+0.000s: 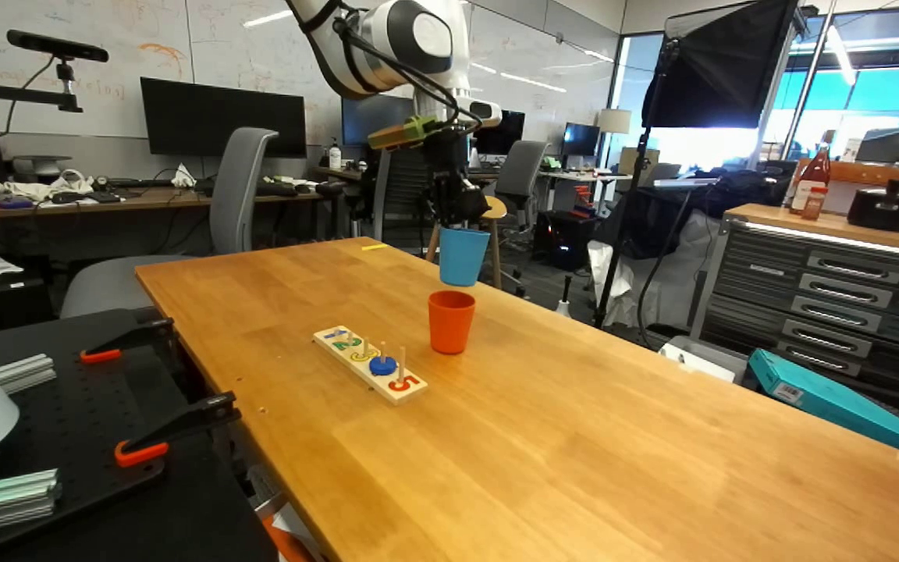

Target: Put the blue cup in the orange one

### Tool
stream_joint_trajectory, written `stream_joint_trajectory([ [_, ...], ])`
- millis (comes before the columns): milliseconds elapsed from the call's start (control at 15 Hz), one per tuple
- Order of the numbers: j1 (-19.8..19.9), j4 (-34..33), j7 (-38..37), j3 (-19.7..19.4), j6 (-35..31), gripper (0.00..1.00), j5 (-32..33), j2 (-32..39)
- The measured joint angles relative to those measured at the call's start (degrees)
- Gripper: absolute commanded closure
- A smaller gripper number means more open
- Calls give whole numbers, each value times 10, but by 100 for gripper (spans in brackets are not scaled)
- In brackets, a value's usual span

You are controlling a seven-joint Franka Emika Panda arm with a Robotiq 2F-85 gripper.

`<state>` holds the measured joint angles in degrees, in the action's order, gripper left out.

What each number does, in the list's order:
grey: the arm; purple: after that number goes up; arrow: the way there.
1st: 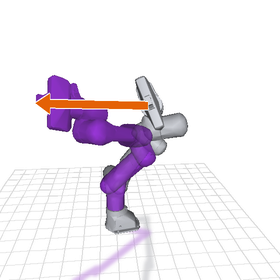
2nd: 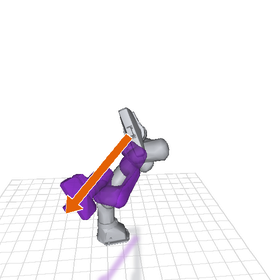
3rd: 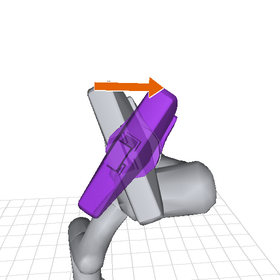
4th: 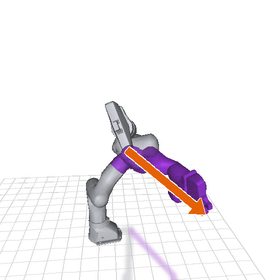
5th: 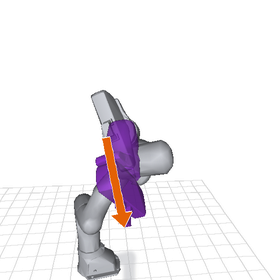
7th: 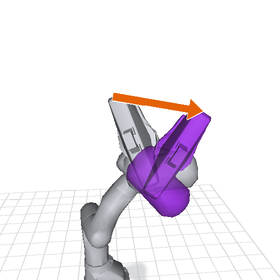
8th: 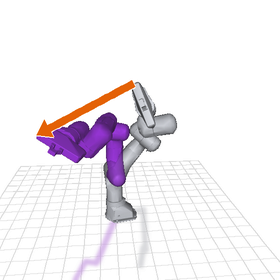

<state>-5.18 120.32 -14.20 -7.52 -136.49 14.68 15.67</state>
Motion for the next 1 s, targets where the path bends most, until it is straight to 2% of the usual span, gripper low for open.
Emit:
stream_joint_trajectory([
  [267, 0, 13, 0, 2, -5, 99, 0, 14],
  [600, 0, 32, 0, 5, -49, 98, 0, 21],
  [667, 0, 33, 0, 5, -57, 76, 0, 22],
  [1000, 0, 34, -3, 5, -72, 39, -4, 24],
])
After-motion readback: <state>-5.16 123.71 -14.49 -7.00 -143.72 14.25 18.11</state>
